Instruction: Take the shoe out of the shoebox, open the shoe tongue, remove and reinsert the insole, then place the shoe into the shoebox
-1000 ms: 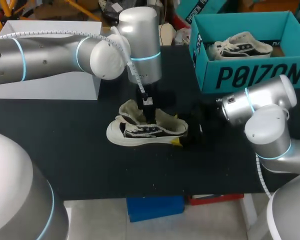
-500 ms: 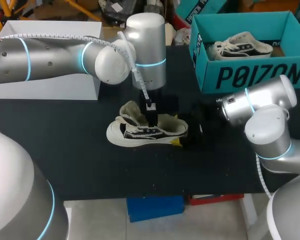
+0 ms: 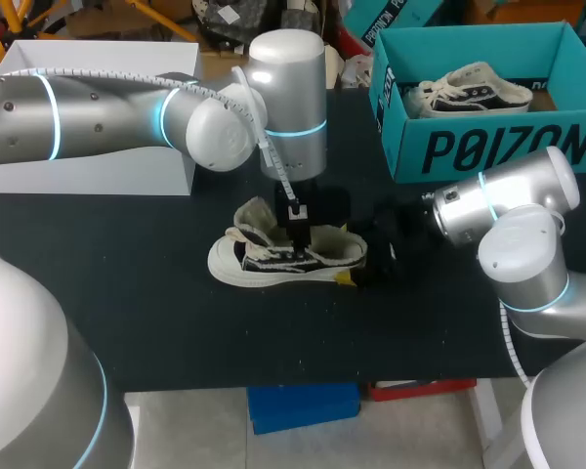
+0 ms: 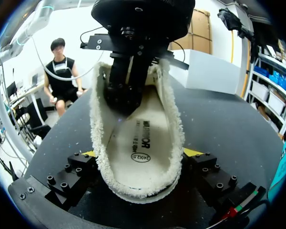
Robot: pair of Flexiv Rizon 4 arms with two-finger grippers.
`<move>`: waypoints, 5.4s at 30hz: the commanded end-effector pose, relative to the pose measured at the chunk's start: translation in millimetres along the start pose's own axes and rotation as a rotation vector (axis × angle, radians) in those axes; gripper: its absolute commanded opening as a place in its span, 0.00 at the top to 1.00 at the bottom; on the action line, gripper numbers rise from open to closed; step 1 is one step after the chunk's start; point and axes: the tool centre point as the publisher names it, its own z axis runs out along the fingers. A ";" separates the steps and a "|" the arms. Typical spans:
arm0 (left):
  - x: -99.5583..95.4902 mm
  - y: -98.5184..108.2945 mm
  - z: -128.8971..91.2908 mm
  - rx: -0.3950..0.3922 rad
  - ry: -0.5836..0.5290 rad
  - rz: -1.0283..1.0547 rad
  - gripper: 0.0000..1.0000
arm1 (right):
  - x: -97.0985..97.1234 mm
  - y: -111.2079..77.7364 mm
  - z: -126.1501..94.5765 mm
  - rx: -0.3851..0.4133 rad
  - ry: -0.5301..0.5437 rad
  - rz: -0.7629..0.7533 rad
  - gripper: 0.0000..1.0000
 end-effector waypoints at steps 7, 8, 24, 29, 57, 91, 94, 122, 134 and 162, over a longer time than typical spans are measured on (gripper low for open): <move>2.2 2.0 17.8 -0.021 -0.038 0.004 0.54 | -1.5 -1.7 3.3 0.001 -0.003 0.002 1.00; 2.5 2.3 18.4 -0.031 -0.045 0.001 0.54 | -1.5 -1.7 3.3 0.001 -0.003 0.002 1.00; -13.5 22.0 35.3 -0.237 -0.435 -0.051 0.55 | -1.5 -1.7 3.3 0.001 -0.003 0.002 1.00; -24.4 31.4 41.5 -0.230 -0.465 -0.042 0.55 | -1.5 -1.7 3.3 0.001 -0.003 0.002 1.00; -73.9 48.4 40.5 -0.124 -0.723 -0.146 0.69 | -1.5 -1.7 3.3 0.001 -0.003 0.002 1.00; -47.7 43.8 -2.6 -0.009 -0.505 -0.135 1.00 | -1.5 -1.7 3.3 0.001 -0.003 0.002 1.00; -42.0 44.8 -11.6 0.019 -0.494 -0.146 1.00 | -1.5 -1.7 3.3 0.001 -0.003 0.002 1.00; -12.5 36.8 -49.3 0.189 -0.417 -0.089 1.00 | -1.5 -1.7 3.3 0.001 -0.003 0.002 1.00; -8.7 35.9 -30.0 0.164 -0.379 -0.056 0.60 | -1.5 -1.7 3.3 0.001 -0.003 0.002 1.00; -11.8 29.5 -15.1 0.049 -0.120 0.043 1.00 | -1.5 -1.7 3.3 0.001 -0.003 0.002 1.00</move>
